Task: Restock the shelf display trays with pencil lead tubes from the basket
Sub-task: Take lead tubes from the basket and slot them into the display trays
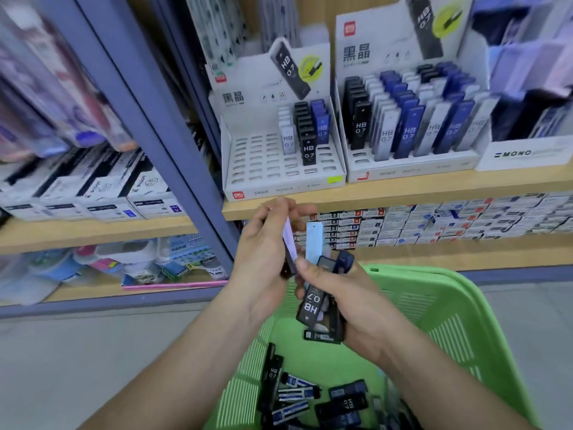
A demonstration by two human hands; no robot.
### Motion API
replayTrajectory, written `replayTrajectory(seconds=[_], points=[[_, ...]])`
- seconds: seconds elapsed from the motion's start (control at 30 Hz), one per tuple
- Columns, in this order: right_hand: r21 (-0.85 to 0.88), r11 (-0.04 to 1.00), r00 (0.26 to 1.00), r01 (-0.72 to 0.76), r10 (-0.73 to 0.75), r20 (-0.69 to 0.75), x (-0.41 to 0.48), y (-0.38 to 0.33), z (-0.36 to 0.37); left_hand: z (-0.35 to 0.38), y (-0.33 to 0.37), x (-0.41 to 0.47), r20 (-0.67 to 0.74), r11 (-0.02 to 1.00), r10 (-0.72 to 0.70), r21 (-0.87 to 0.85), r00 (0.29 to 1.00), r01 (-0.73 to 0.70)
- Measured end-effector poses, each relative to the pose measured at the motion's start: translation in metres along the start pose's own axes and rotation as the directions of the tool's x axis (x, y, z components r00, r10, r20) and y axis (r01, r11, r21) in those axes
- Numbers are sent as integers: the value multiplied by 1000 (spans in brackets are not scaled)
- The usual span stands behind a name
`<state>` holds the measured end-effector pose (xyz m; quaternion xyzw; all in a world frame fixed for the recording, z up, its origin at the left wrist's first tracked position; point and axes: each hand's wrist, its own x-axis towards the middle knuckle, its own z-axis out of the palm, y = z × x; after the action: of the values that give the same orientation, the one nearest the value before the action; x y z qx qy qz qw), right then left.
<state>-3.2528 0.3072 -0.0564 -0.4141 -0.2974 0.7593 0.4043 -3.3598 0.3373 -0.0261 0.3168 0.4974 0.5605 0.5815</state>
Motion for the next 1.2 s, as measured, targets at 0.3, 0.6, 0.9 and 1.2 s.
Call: replayTrajectory(seconds=[0.3, 0.6, 0.9, 1.2], points=[[-107, 990, 990, 86, -74, 118, -5, -72, 6, 39, 42, 1, -64, 965, 172, 213, 983, -155], [-255, 952, 979, 167, -129, 156, -9, -105, -13, 74, 51, 4, -77, 979, 93, 187, 993, -77], [-185, 961, 978, 207, -209, 14, 0, -115, -38, 95, 49, 16, -26, 988, -9, 156, 1000, 13], [-142, 981, 991, 130, -132, -9, 13, -126, -52, 58, 51, 24, 123, 944, 176, 259, 977, -202]])
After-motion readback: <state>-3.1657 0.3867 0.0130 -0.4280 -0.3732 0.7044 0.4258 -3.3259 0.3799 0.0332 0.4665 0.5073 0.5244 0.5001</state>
